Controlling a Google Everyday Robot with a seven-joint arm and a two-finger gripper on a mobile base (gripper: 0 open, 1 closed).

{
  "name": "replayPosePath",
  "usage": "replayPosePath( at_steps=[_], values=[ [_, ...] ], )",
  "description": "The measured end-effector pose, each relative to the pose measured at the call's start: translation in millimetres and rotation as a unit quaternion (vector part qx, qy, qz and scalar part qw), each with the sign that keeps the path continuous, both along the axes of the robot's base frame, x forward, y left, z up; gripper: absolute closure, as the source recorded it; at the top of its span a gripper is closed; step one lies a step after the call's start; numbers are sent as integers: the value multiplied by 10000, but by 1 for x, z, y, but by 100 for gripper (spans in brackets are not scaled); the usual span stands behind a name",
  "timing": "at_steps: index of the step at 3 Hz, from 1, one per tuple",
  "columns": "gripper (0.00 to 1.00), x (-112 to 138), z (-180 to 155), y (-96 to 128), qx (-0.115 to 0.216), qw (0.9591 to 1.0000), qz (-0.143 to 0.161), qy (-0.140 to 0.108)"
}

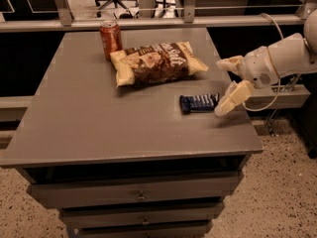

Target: Pick rxbar blueberry

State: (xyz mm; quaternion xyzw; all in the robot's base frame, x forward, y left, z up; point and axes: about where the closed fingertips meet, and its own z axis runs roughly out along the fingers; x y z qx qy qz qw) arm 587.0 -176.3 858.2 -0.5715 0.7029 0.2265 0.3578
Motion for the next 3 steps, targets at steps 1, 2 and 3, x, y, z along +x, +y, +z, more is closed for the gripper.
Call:
replayPosePath(
  at_steps=[1, 2, 3],
  values=[
    [0, -6, -2, 12, -28, 10000, 71, -43],
    [0, -16, -7, 27, -75, 9998, 153, 102],
    [0, -24, -12, 35, -94, 9995, 174, 251]
  ],
)
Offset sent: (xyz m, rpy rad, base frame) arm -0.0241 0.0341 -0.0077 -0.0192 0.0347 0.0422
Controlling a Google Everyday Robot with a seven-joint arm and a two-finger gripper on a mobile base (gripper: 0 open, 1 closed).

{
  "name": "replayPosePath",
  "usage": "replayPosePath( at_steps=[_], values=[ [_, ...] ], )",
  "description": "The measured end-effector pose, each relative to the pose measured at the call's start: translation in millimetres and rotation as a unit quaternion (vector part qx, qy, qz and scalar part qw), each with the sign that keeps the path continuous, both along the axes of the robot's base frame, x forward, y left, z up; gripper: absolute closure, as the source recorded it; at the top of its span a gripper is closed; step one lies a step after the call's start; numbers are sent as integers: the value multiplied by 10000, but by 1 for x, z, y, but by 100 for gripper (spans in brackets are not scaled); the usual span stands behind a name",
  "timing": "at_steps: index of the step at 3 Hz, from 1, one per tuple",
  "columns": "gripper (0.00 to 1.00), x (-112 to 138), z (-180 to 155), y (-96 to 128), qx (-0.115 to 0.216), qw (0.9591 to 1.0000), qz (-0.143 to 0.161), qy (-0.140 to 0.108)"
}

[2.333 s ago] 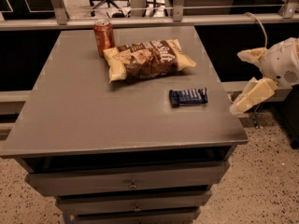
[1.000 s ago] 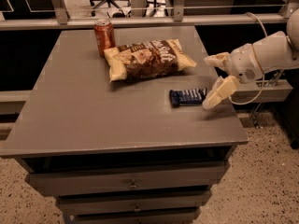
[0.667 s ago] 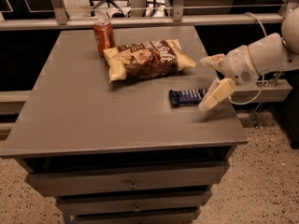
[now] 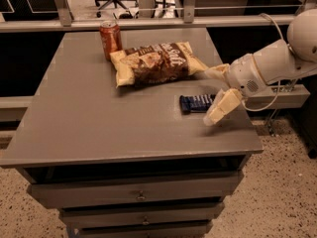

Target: Pick rxbar blueberry

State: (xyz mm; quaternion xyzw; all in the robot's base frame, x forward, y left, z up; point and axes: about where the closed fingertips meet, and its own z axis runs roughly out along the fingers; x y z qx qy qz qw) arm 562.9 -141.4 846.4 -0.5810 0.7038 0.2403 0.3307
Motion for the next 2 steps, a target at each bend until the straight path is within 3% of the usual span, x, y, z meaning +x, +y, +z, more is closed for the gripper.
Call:
replayPosePath(
  at_steps=[1, 2],
  values=[
    [0, -2, -4, 2, 11, 10000, 15, 0],
    [14, -4, -14, 6, -12, 9999, 96, 36]
  ],
)
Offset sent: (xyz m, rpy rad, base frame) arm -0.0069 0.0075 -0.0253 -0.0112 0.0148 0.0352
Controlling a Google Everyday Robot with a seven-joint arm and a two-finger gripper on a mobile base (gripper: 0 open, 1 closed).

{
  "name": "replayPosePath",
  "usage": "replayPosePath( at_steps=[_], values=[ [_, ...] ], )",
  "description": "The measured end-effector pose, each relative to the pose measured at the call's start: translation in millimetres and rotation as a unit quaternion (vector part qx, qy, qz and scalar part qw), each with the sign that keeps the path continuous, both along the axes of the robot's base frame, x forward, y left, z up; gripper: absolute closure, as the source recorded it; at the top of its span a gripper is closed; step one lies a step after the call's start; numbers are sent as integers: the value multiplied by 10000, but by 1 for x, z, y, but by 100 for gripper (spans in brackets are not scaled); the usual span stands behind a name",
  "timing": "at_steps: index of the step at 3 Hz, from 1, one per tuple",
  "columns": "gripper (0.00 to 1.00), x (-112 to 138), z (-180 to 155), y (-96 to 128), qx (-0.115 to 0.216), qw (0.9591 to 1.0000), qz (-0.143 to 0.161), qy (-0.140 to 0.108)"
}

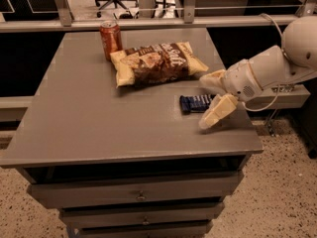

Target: Pick rxbar blueberry

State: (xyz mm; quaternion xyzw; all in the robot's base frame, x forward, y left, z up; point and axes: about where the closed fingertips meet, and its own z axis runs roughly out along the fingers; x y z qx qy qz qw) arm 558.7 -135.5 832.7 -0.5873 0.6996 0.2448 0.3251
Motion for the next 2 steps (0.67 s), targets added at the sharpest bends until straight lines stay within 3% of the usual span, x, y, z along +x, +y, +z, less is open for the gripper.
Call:
replayPosePath(
  at_steps=[2],
  values=[
    [61, 1, -9, -1, -1, 9999, -90, 133]
  ],
)
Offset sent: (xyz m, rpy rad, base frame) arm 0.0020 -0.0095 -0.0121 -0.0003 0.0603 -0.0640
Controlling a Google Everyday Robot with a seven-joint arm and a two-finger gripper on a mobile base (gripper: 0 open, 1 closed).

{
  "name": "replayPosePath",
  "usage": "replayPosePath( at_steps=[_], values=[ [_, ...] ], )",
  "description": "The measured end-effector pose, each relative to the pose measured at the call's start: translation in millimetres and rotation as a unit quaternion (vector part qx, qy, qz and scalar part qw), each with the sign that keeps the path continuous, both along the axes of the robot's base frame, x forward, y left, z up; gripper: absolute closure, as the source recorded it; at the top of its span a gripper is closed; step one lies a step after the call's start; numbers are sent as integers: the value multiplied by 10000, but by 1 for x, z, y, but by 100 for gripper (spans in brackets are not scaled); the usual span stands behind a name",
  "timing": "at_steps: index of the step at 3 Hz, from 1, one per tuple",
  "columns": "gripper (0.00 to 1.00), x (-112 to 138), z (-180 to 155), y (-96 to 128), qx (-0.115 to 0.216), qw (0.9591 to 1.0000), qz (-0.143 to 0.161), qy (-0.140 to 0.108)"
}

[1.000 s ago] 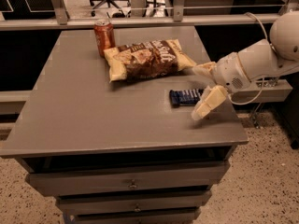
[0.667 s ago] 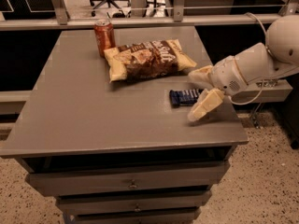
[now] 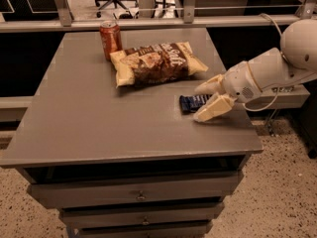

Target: Pick rxbar blueberry

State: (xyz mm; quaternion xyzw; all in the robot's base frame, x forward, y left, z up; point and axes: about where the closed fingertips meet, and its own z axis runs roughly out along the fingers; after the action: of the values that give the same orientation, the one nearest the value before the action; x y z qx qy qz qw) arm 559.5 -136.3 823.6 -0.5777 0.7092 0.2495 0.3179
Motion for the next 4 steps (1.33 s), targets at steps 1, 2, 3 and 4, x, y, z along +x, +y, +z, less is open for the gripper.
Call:
replayPosePath(
  at_steps=[1, 2, 3, 4],
  values=[
    [83, 1, 6, -7, 123, 9996, -235, 66],
    [100, 0, 28, -16, 215, 9986, -467, -98],
    [100, -5, 81, -18, 486, 9955, -602, -548],
    [100, -5, 107, -3, 788, 9907, -458, -1007]
  ],
)
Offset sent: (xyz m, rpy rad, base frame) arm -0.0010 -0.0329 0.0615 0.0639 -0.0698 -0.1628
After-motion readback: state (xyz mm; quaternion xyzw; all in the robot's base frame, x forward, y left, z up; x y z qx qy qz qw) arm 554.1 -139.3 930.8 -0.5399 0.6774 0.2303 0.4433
